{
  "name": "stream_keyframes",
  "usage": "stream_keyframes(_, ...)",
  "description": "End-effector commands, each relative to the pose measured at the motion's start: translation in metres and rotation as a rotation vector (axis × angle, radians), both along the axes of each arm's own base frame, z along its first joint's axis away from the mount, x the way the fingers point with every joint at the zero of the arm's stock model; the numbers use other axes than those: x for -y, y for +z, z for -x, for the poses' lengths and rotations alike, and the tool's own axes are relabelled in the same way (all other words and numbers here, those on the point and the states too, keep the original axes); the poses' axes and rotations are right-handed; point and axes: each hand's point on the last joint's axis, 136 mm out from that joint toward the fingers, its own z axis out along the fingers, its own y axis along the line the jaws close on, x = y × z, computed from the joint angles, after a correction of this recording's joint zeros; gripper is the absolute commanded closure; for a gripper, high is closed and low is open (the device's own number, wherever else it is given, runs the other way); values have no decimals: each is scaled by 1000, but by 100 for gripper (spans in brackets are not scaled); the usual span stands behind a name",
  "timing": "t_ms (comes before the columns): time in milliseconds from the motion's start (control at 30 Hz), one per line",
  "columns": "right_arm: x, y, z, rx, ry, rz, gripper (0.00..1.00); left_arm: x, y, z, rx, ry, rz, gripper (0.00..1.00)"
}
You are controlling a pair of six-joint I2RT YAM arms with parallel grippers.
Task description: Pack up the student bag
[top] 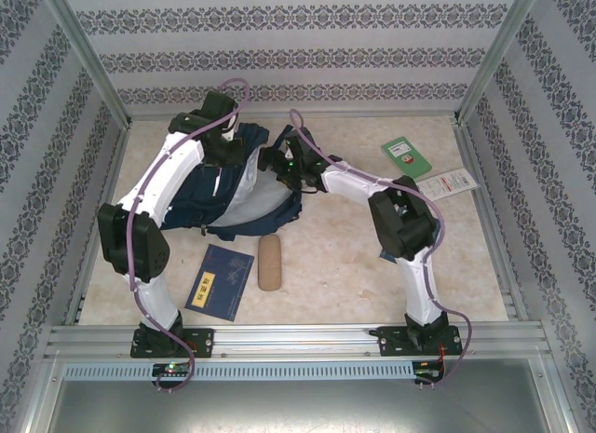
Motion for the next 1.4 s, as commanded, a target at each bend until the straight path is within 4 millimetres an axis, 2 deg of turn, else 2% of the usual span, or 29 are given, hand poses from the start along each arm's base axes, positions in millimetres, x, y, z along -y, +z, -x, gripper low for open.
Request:
stream_keyframes(0,17,18,12,47,4,37,2,-16,5,-33,81,100,-35,97)
stream_keyframes(167,38,28,33,79,8,91,2,-9,-8,-37,43,96,-13,75)
stream_keyframes(233,46,32,42,103,14,108,2,-8,-8,-34,38,98,0,69)
stream_keyframes(333,56,33,59,120,40,132,2,-9,-1,-24,47,104,16,53)
stream_keyframes(433,62,30,81,130,87,143,2,-15,7,-6,59,121,21,51)
stream_keyframes(500,64,27,95,130,120,154,2,-21,8,12,56,141,18,43)
stream_keyframes(533,64,26,102,135,138,159,2,-24,9,21,56,148,18,42)
stream_keyframes(633,60,22,126,145,210,179,19,-36,-1,54,33,191,12,38)
stream_keyframes(700,55,17,143,149,262,202,30,-43,-17,83,-5,228,19,38)
stream_keyframes(867,42,10,173,163,341,235,45,-61,-66,156,-113,357,36,39)
stream_keyframes(1067,29,5,189,182,405,274,61,-65,-125,231,-238,479,132,41)
stream_keyframes(1167,24,0,191,162,416,270,64,-66,-145,255,-288,513,154,42)
stream_keyframes(1367,20,2,195,170,417,266,62,-60,-176,279,-351,531,195,45)
